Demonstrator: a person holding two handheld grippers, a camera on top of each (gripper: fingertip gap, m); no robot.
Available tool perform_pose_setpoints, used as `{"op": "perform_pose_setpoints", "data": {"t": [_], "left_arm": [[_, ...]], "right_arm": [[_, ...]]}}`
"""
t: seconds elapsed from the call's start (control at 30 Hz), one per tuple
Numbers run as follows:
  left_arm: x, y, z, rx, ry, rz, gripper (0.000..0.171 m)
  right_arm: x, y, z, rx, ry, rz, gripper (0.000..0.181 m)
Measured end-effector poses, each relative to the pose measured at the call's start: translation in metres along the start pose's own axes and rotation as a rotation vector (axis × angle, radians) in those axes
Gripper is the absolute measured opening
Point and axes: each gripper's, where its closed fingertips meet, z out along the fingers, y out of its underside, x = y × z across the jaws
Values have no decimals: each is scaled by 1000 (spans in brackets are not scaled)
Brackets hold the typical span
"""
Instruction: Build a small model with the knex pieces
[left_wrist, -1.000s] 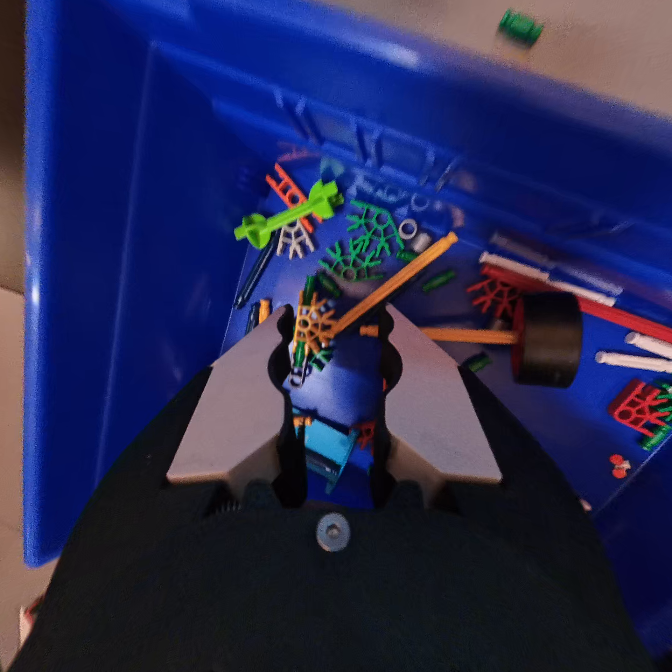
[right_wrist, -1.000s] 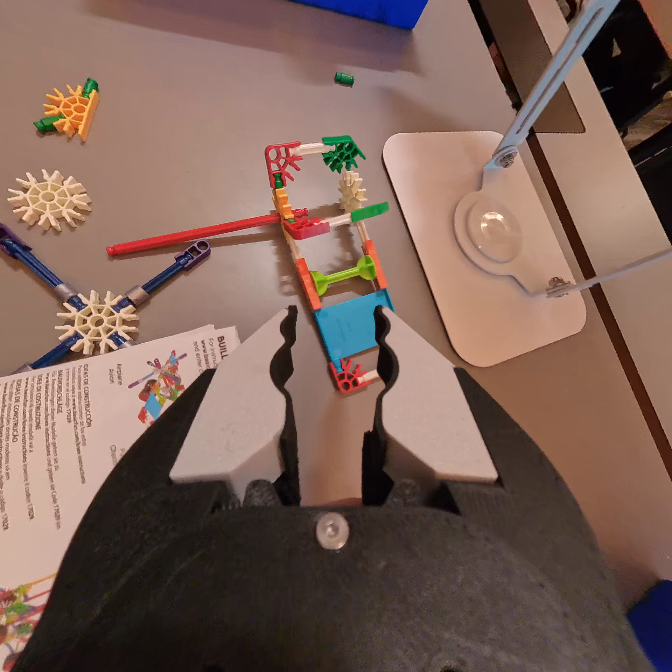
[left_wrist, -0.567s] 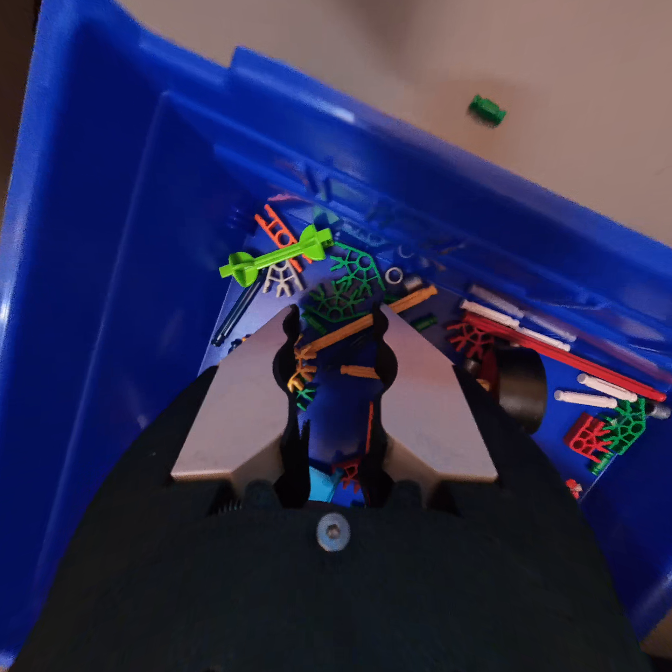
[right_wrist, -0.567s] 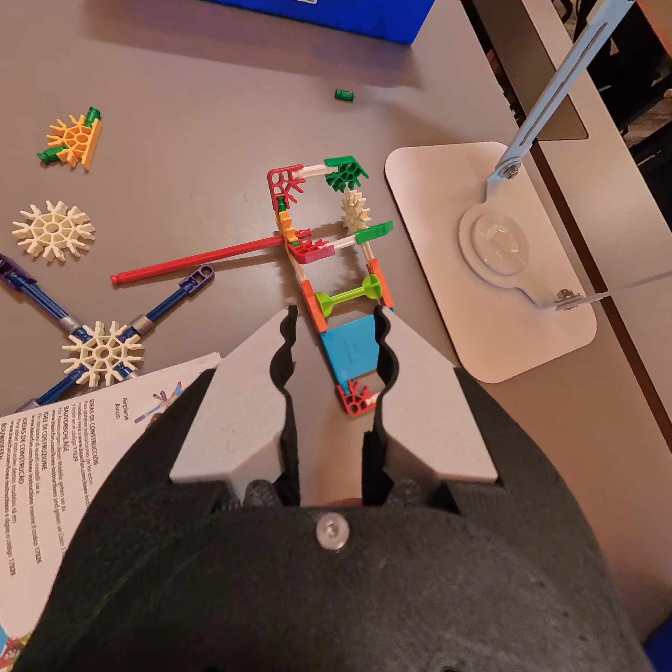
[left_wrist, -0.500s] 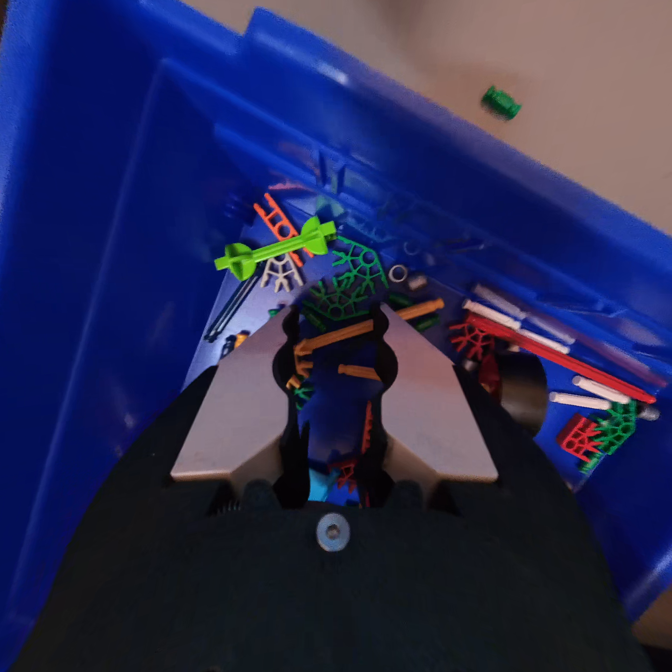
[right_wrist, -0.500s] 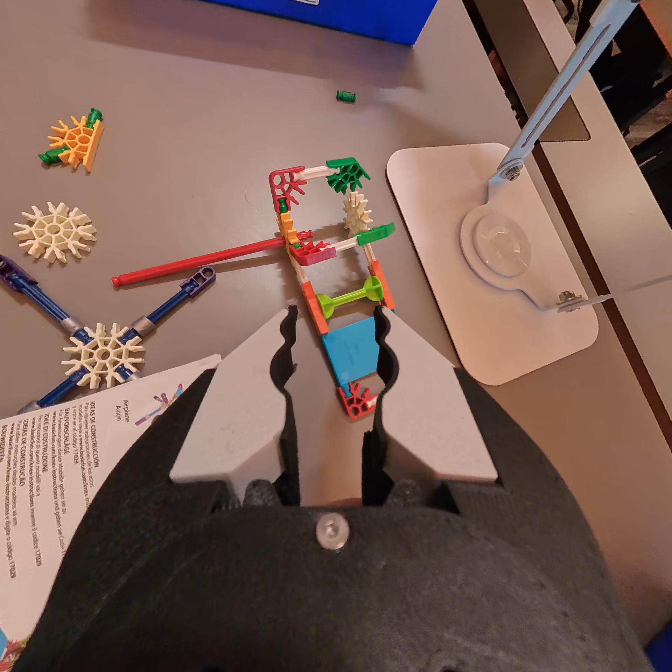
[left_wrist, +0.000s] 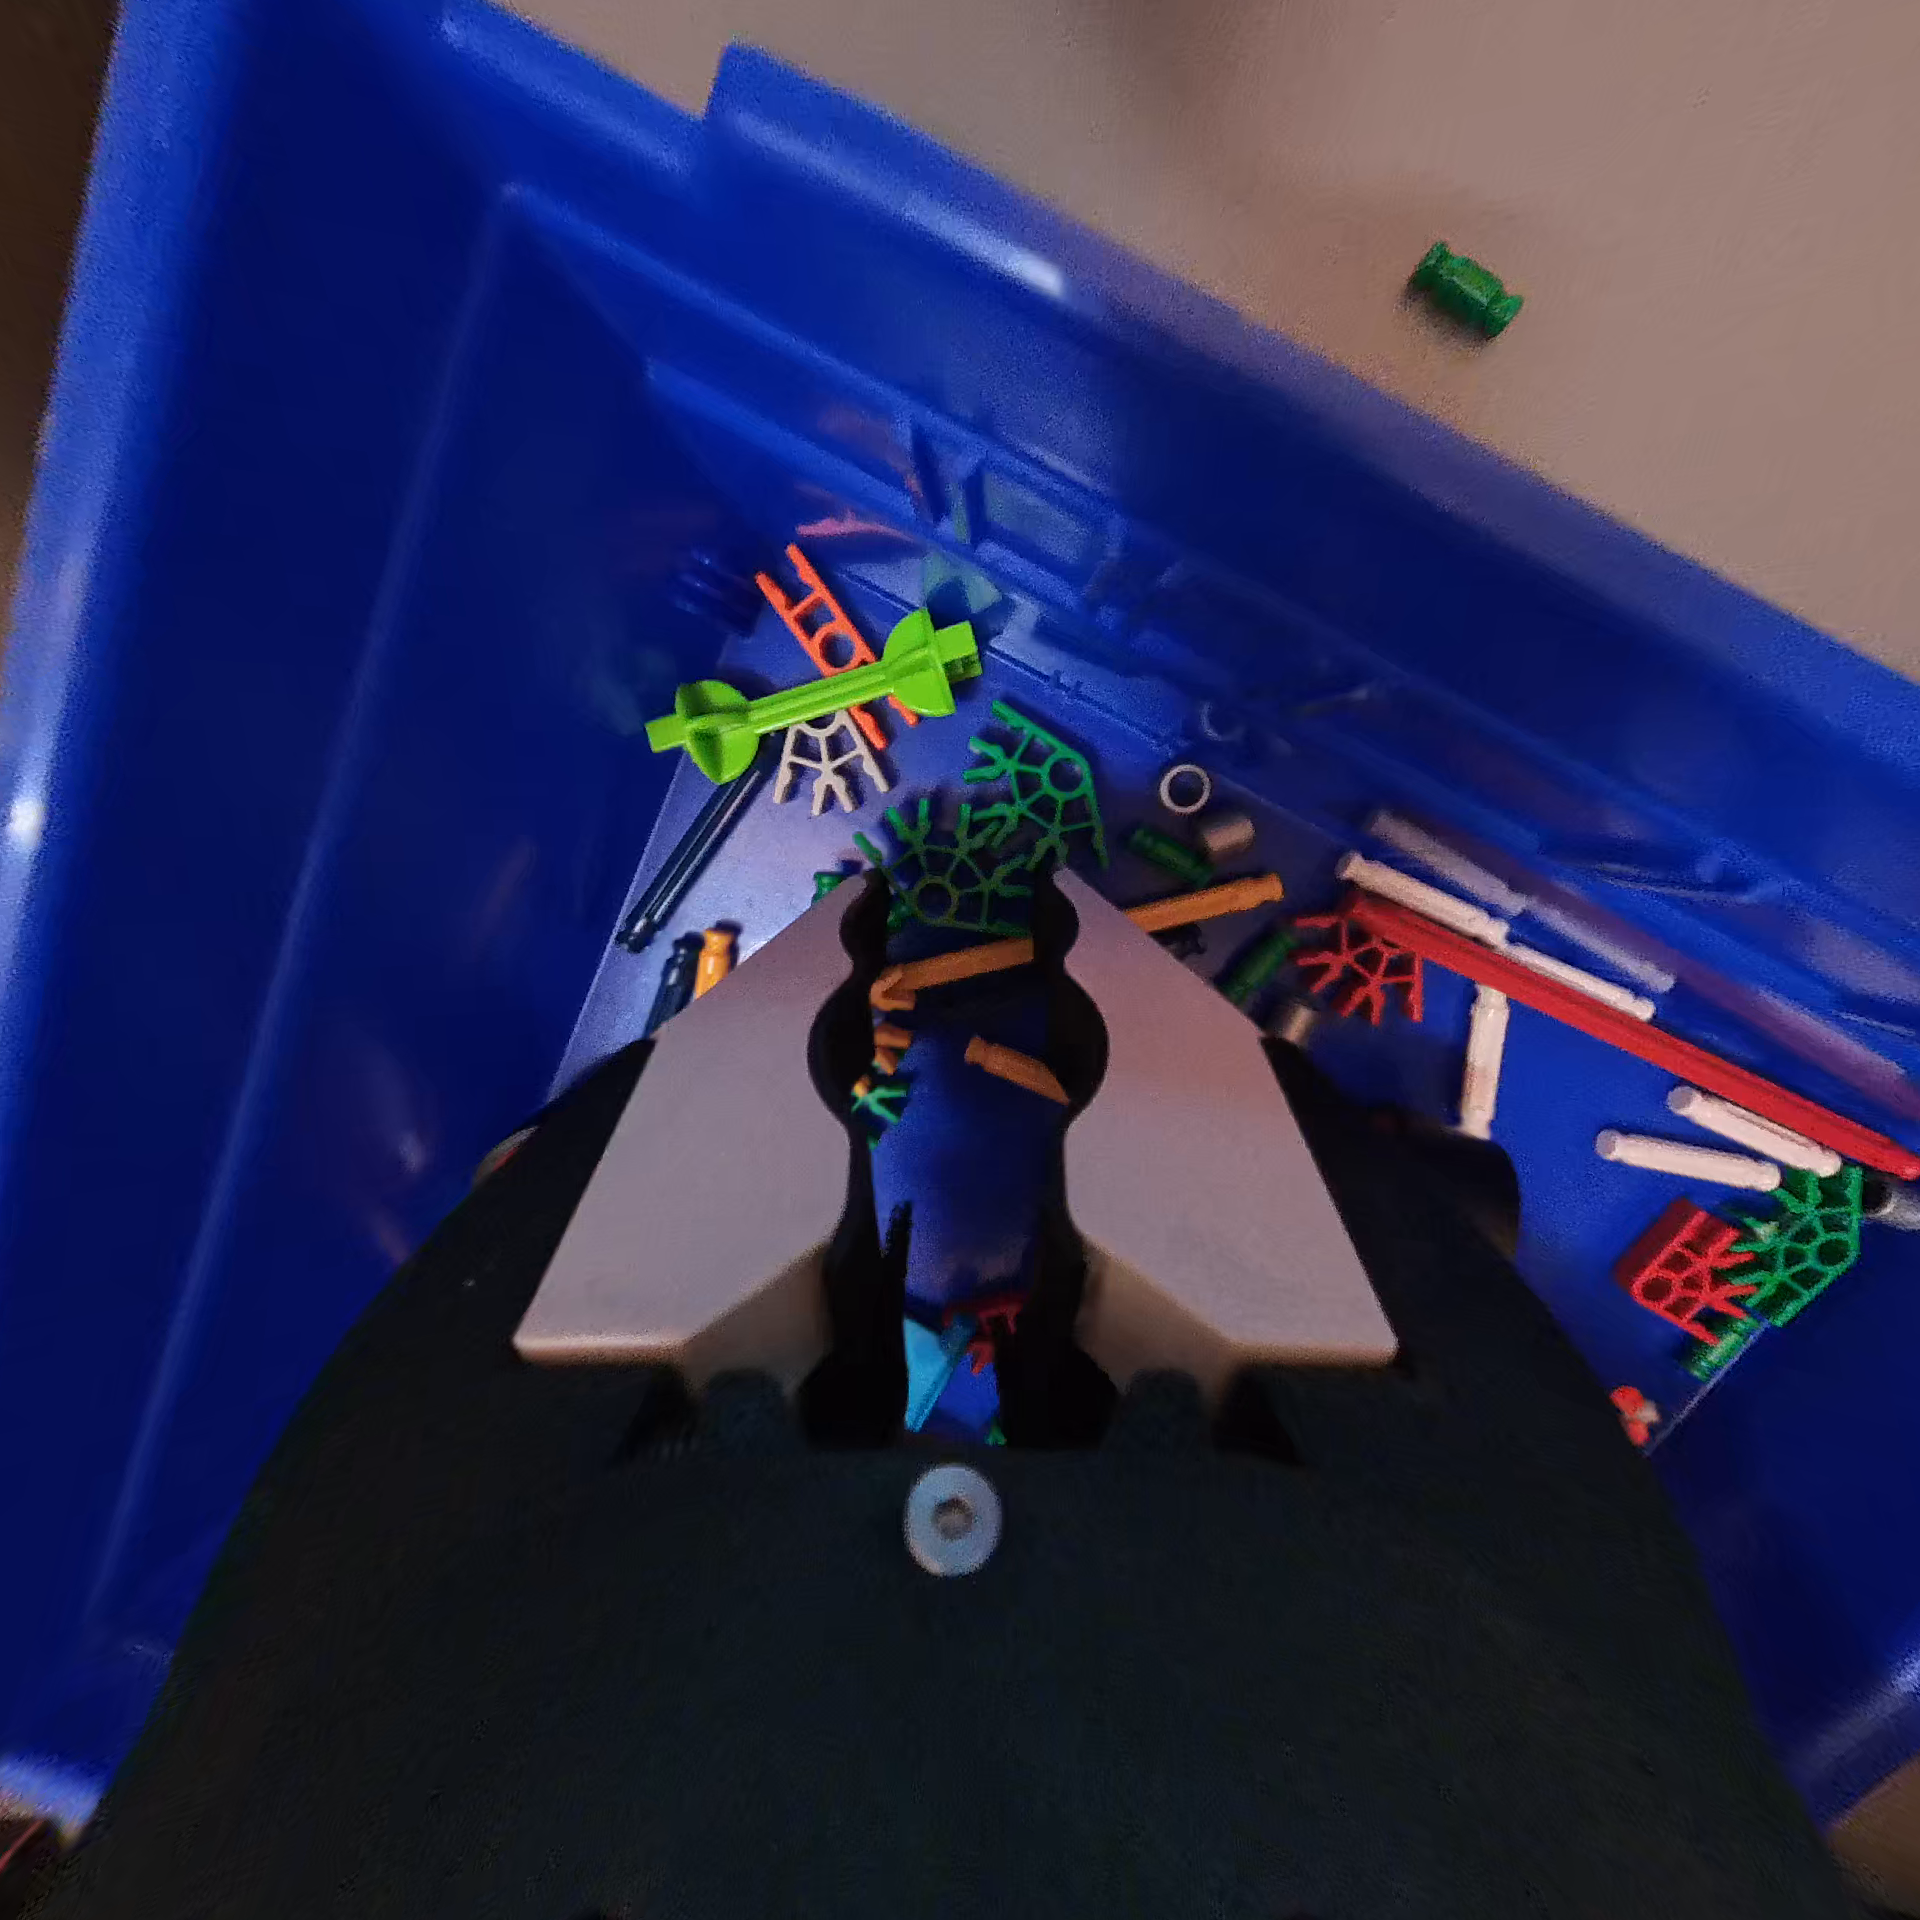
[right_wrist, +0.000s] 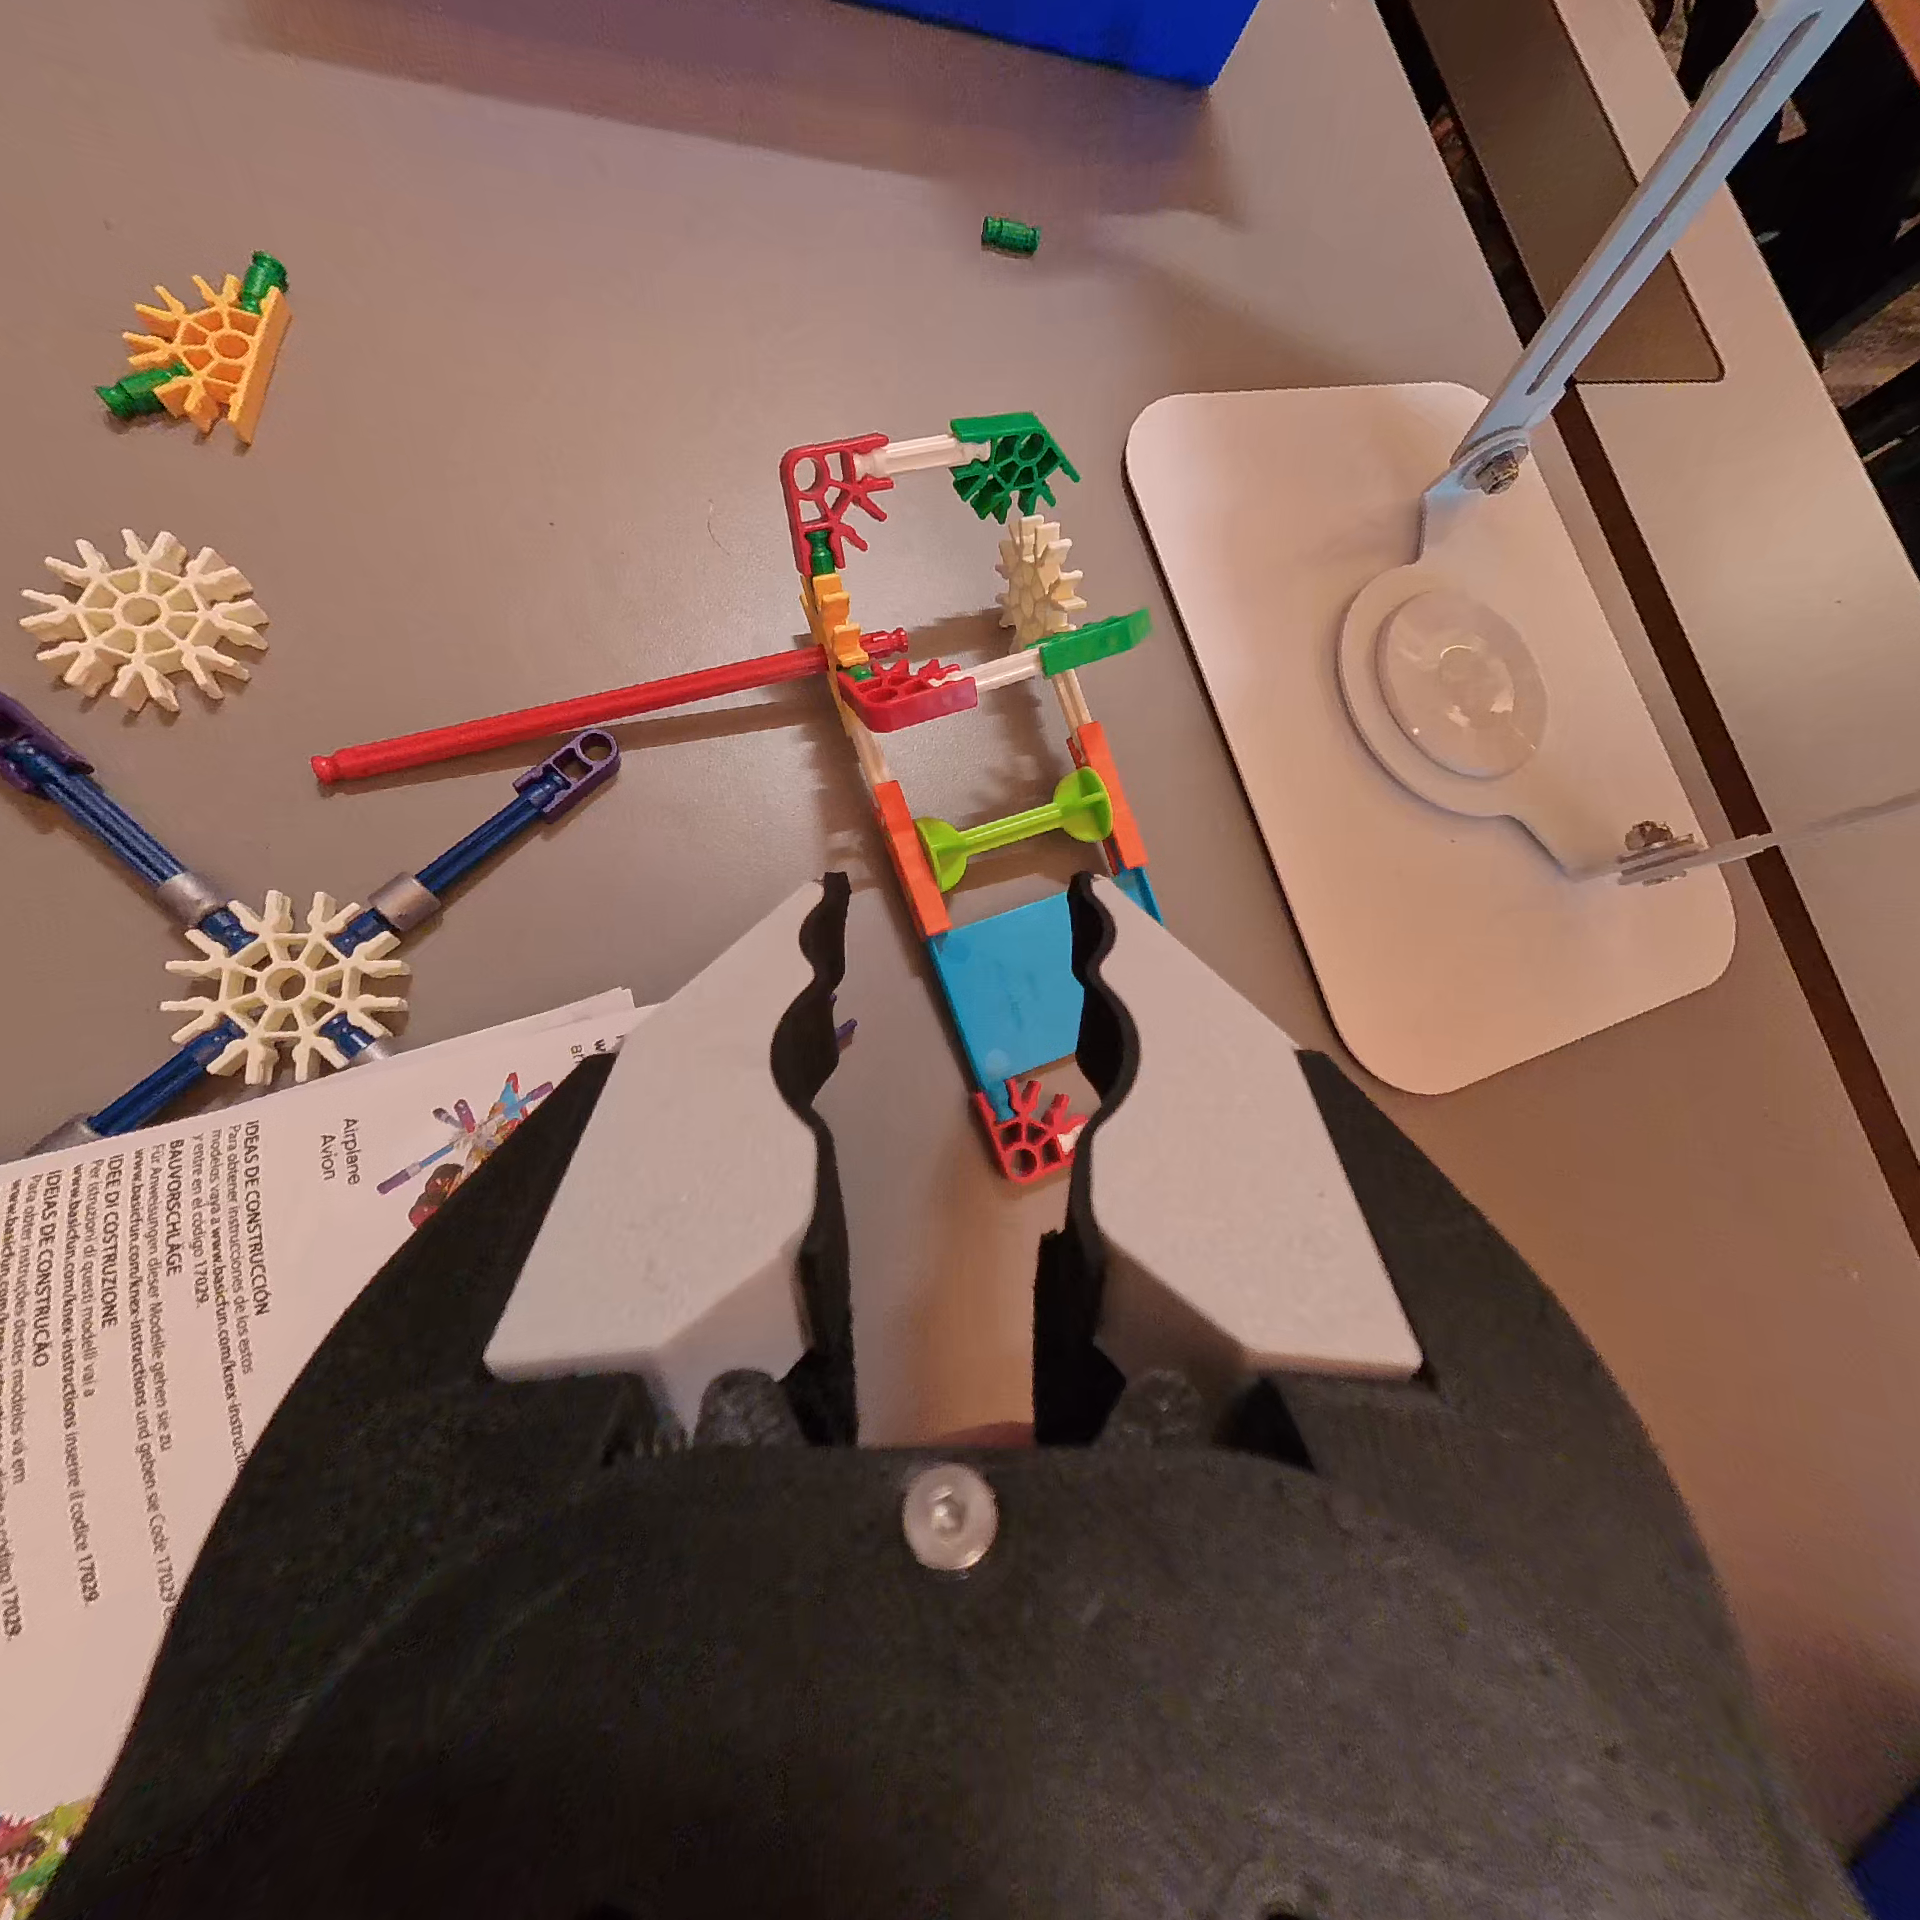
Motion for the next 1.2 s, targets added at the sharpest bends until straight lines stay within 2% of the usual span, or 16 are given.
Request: {"op": "perform_pose_setpoints", "data": {"t": [0.2,0.33,0.47,0.53,0.6,0.7,0.87,1.0,1.03,1.07,1.1,1.2], "left_arm": [[4,-14,-45,75,-164,127,25],[19,-26,-86,122,-250,210,25],[60,-52,-125,207,-233,293,25],[86,-68,-132,234,-214,356,25],[119,-82,-127,245,-170,419,25],[174,-97,-103,223,-80,523,25],[233,-103,-51,128,65,587,24],[259,-93,-13,35,137,583,25],[263,-89,-7,16,152,580,30],[264,-86,-2,-7,152,573,45],[262,-84,-3,-15,152,572,57],[253,-93,-37,70,164,531,55]], "right_arm": [[0,-1,-2,3,8,-8,42],[0,-2,-4,6,12,-14,42],[0,-5,-6,12,17,-21,42],[-1,-6,-7,15,18,-26,42],[-1,-7,-9,17,21,-30,42],[-2,-7,-9,21,18,-29,42],[-8,-7,-7,22,1,-38,42],[-12,-5,-6,18,-12,-50,42],[-13,-5,-6,19,-15,-52,42],[-13,-4,-6,19,-17,-52,42],[-13,-4,-6,19,-19,-53,42],[-13,-3,-7,21,-19,-53,42]]}}
